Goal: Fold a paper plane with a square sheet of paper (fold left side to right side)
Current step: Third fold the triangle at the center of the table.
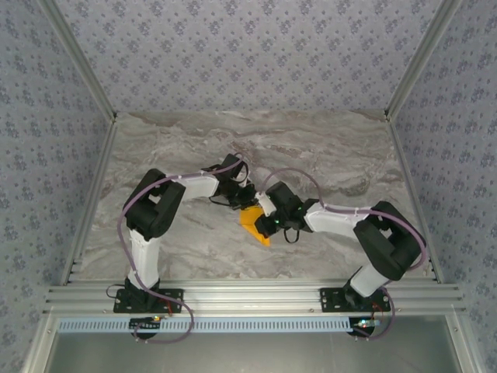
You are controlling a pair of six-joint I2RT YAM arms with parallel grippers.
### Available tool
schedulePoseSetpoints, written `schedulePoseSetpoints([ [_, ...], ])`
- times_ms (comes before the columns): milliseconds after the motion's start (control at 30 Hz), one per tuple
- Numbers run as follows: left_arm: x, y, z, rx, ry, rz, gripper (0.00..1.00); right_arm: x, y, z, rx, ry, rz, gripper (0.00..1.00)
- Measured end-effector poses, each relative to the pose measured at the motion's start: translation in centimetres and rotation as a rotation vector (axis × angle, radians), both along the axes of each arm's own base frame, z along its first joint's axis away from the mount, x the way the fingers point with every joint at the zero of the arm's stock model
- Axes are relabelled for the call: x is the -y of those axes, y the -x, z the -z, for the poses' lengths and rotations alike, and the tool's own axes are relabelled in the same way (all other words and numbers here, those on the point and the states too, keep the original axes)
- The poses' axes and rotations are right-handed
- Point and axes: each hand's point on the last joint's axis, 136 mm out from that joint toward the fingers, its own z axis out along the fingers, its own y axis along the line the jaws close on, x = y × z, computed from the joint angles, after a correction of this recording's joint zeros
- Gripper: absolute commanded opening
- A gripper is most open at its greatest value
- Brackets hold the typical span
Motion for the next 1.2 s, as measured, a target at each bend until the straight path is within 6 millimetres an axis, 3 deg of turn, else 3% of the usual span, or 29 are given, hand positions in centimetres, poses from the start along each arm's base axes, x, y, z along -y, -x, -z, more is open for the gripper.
schedulePoseSetpoints([
  [267, 0.0, 0.0, 0.0, 0.000, -0.001, 0.001, 0.12, 0.6, -1.3, 0.6, -0.049, 0.020, 0.053, 0.00],
  [1200, -0.1, 0.0, 0.1, 0.001, -0.004, -0.001, 0.12, 1.4, -2.2, 1.3, -0.076, 0.052, 0.092, 0.00],
])
